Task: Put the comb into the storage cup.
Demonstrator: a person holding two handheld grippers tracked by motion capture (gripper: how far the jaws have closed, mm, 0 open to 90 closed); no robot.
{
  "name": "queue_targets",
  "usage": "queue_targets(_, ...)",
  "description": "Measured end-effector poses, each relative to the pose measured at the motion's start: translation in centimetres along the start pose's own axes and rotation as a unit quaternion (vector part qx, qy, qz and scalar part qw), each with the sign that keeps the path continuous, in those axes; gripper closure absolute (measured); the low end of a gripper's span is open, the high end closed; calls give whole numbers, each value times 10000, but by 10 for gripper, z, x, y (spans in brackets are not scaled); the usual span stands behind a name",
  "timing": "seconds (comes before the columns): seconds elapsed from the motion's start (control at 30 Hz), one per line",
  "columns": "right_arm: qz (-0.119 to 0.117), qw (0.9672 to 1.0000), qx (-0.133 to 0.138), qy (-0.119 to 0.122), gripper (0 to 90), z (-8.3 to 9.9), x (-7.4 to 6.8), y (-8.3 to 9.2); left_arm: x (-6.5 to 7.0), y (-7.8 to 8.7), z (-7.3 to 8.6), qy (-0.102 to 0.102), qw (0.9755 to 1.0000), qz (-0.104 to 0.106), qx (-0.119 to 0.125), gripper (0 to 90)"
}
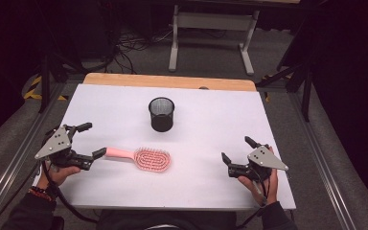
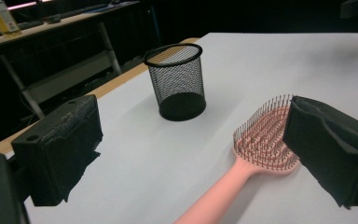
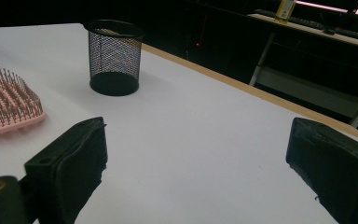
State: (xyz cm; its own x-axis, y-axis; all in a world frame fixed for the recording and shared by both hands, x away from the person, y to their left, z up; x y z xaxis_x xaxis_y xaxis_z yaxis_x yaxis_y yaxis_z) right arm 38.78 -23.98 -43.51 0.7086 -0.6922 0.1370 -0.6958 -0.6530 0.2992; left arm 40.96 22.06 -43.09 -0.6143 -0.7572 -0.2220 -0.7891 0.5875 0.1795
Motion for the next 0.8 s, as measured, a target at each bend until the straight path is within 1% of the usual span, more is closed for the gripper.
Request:
queue_targets(0.07, -31, 10000, -33, 34, 60, 1, -1, -1, 0, 0, 0, -20, 10000, 29, 0, 53)
queue_targets(0.13, -62, 9999, -85, 88, 63, 3, -3, -3, 1, -1, 0, -117, 9999, 13, -39, 53)
queue_targets(0.2, -64, 9999, -86, 106, 64, 3, -4, -3, 1, -1, 1, -152, 9998, 15, -84, 53)
queue_targets(0.23, -71, 9999, -93, 88, 63, 3, -4, -3, 1, -1, 1, -140, 9999, 46, -73, 53)
queue_targets(0.3, -97, 9999, -79, 72, 63, 2, -5, -3, 1, 0, 1, -241, 9996, 38, -136, 53)
queue_targets(0.4, -98, 9999, -75, 51, 63, 2, -4, -3, 0, 0, 2, -204, 9996, 70, -160, 56)
queue_targets(0.47, -120, 9999, -99, 30, 64, 3, -5, -3, -2, -1, 2, -328, 9988, 145, -342, 58)
queue_targets(0.5, -120, 9999, -99, 30, 64, 3, -5, -3, -2, -1, 2, -328, 9988, 145, -342, 61)
queue_targets(0.53, -156, 9998, -130, 35, 63, 3, -6, -4, -2, -3, 0, -396, 9981, 199, -435, 60)
queue_targets(0.57, -186, 9997, -126, 27, 64, 3, -7, -5, -2, -4, -1, -417, 9974, 289, -514, 62)
queue_targets(0.6, -186, 9997, -126, 27, 64, 3, -7, -5, -2, -4, -1, -417, 9974, 289, -514, 64)
queue_targets(0.63, -202, 9997, -159, 33, 64, 3, -8, -5, -2, -5, -2, -502, 9960, 370, -640, 64)
queue_targets(0.67, -254, 9995, -192, 33, 63, 3, -9, -6, 0, -7, -4, -593, 9936, 507, -816, 64)
queue_targets(0.7, -254, 9995, -192, 33, 63, 3, -9, -6, 0, -7, -4, -593, 9936, 507, -816, 64)
queue_targets(0.73, -265, 9995, -182, 2, 64, 3, -9, -6, 1, -10, -4, -681, 9906, 661, -988, 64)
queue_targets(0.77, -300, 9993, -198, -48, 63, 3, -9, -6, 3, -13, -4, -806, 9873, 763, -1132, 63)
queue_targets(0.8, -317, 9993, -173, -92, 63, 3, -8, -6, 4, -15, -3, -879, 9851, 832, -1222, 64)
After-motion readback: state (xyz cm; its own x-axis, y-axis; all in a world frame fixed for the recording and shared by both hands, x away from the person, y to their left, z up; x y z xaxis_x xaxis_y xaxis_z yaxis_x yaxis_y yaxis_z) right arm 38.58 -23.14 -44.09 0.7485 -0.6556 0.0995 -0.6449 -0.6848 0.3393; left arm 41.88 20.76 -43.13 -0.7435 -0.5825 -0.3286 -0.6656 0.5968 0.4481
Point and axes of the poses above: each handheld gripper's, and its own axes: y roughly backward along the jaws, z roughly out of its underside, x roughly to its right, the point moved 7 cm from there along -y, roughly forward along the jaws, and after that the axes turned 15 degrees about -z, right-handed, at the moved point
